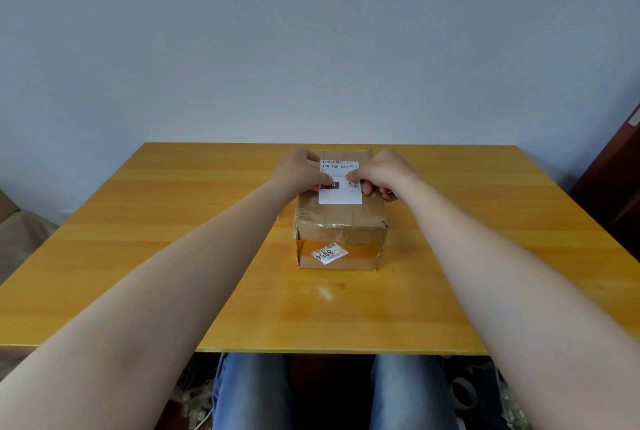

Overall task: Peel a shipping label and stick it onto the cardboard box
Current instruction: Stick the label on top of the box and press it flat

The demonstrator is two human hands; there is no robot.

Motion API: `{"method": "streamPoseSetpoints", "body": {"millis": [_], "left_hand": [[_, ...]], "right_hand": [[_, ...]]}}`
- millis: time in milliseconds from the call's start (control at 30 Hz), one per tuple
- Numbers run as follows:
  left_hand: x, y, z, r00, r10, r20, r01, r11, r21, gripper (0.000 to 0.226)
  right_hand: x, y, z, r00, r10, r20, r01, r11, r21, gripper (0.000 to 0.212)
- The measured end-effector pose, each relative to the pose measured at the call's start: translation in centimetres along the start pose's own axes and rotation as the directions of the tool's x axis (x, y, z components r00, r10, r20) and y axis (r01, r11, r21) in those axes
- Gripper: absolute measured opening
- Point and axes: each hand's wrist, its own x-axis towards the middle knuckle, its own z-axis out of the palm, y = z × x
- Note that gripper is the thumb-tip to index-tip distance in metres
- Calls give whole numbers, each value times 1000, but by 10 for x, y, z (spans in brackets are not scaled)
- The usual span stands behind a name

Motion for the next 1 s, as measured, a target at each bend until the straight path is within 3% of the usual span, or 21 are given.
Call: {"method": "streamPoseSetpoints", "body": {"millis": [667, 867, 1000], "left_hand": [[1, 2, -1, 1000, -28, 8, 28, 999, 44, 65], [0, 3, 1, 999, -37, -27, 37, 999, 9, 38], [1, 4, 1, 998, -48, -35, 48, 999, 4, 34]], "right_hand": [[-3, -1, 1, 999, -45, -29, 43, 996, -76, 33], [-4, 0, 1, 1000, -21, -20, 20, 999, -41, 30], [-4, 0, 1, 1000, -19, -20, 18, 1000, -22, 31]]}}
